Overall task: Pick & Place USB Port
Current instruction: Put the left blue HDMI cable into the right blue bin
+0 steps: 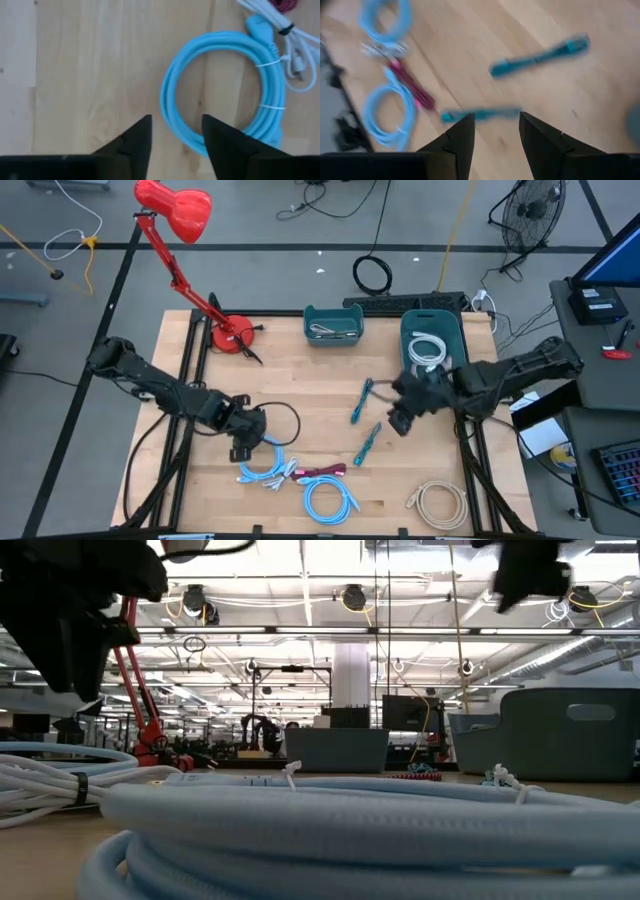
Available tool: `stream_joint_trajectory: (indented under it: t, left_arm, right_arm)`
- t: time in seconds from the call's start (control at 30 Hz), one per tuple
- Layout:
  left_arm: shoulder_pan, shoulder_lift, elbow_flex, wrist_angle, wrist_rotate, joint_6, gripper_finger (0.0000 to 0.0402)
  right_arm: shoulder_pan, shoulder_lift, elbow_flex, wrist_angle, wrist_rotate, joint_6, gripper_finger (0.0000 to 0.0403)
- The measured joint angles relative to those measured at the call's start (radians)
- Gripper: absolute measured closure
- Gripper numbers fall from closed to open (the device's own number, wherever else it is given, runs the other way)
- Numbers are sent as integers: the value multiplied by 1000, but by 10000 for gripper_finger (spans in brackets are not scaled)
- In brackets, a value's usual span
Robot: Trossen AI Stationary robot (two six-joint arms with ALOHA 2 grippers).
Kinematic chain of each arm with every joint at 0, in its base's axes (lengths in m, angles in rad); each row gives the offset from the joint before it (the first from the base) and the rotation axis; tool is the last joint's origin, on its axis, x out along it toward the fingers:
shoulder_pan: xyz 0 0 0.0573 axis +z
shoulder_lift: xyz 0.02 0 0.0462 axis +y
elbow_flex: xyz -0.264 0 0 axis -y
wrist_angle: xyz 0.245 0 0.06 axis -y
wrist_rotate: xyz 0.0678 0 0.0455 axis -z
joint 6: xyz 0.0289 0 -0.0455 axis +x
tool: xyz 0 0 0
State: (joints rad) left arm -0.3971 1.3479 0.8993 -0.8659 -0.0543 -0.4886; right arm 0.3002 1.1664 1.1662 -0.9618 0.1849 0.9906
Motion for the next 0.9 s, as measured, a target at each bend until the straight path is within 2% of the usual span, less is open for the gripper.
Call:
stream_joint_trajectory:
  t: [0.17,0.47,0.6,0.9]
  left_arm:
    - [64,0,0,3,35,42,184]
    - [84,0,0,19,50,58,183]
    - [82,27,0,80,62,50,183]
    - [47,197,-1,127,80,49,183]
  right_arm:
    - [113,-2,-80,-53,25,182,259]
    - [241,-1,-302,227,-11,389,259]
    - [265,-1,-343,325,-29,418,259]
    - [271,-1,-345,377,-32,410,259]
